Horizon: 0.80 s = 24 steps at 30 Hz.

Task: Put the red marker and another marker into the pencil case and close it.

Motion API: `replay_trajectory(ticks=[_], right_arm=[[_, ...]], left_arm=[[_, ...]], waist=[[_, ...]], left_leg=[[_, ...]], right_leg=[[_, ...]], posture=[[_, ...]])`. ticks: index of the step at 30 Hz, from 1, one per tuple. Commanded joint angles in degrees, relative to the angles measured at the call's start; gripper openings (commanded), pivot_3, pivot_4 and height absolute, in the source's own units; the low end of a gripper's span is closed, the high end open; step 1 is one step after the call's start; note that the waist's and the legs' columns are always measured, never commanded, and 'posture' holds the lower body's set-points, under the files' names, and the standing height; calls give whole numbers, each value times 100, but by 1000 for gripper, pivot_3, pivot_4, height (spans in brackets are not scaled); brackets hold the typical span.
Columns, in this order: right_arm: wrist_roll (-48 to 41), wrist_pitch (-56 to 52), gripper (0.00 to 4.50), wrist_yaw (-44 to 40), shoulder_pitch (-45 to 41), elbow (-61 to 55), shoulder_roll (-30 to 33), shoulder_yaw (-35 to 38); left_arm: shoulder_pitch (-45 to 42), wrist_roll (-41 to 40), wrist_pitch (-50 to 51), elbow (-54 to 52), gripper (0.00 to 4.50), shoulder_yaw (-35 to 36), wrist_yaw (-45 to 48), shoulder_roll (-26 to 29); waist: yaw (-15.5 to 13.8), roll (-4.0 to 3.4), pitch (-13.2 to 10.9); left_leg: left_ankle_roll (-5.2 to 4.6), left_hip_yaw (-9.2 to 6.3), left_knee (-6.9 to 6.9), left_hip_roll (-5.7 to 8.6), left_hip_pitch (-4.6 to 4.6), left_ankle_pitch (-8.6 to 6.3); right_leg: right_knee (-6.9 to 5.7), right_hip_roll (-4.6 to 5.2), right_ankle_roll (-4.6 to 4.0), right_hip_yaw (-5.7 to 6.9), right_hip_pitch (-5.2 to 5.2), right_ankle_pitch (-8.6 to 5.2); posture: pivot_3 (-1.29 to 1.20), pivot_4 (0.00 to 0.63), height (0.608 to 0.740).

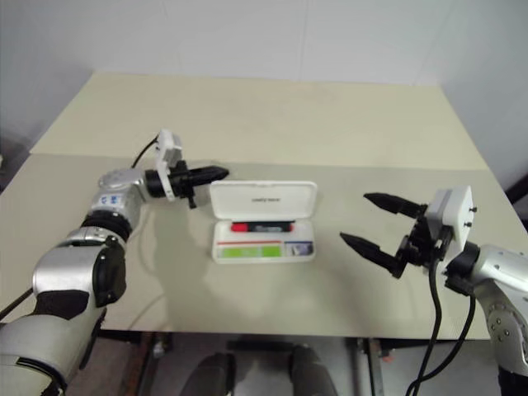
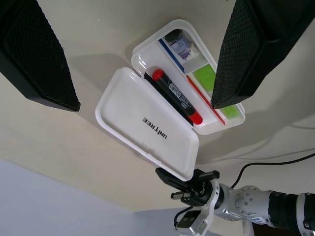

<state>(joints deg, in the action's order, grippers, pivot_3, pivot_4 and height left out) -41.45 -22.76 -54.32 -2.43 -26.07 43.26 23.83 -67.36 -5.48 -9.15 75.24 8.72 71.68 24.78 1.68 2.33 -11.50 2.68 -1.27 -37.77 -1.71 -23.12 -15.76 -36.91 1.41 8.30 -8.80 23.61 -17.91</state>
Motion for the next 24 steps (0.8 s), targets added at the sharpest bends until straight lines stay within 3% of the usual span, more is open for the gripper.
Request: replay_trajectory(ticks=[1,15,24], right_arm=[[-69,74,4500,99,77,-264,82,278],[-104,131,4500,-2,139,-145,205,367],[20,192,4500,26,-41,-17,144,158]], left_arm=[[-175,104,4,-44,26,-81,177,-83],[-68,66,-77,-539,26,-333,1537,-198],[579,153,-244,-1334,26,-903,1937,-406]], waist=[[-6,0,0],[-3,0,0],[1,0,0]], left_leg=[[-1,-1,0,0,0,0],[-1,0,-4,1,-1,0],[-1,-1,-6,0,0,0]], right_leg=[[0,0,0,0,0,0],[1,-1,1,-2,-1,1],[-1,-1,2,-3,-3,1]], posture=[[0,150,740],[0,150,740],[0,150,740]])
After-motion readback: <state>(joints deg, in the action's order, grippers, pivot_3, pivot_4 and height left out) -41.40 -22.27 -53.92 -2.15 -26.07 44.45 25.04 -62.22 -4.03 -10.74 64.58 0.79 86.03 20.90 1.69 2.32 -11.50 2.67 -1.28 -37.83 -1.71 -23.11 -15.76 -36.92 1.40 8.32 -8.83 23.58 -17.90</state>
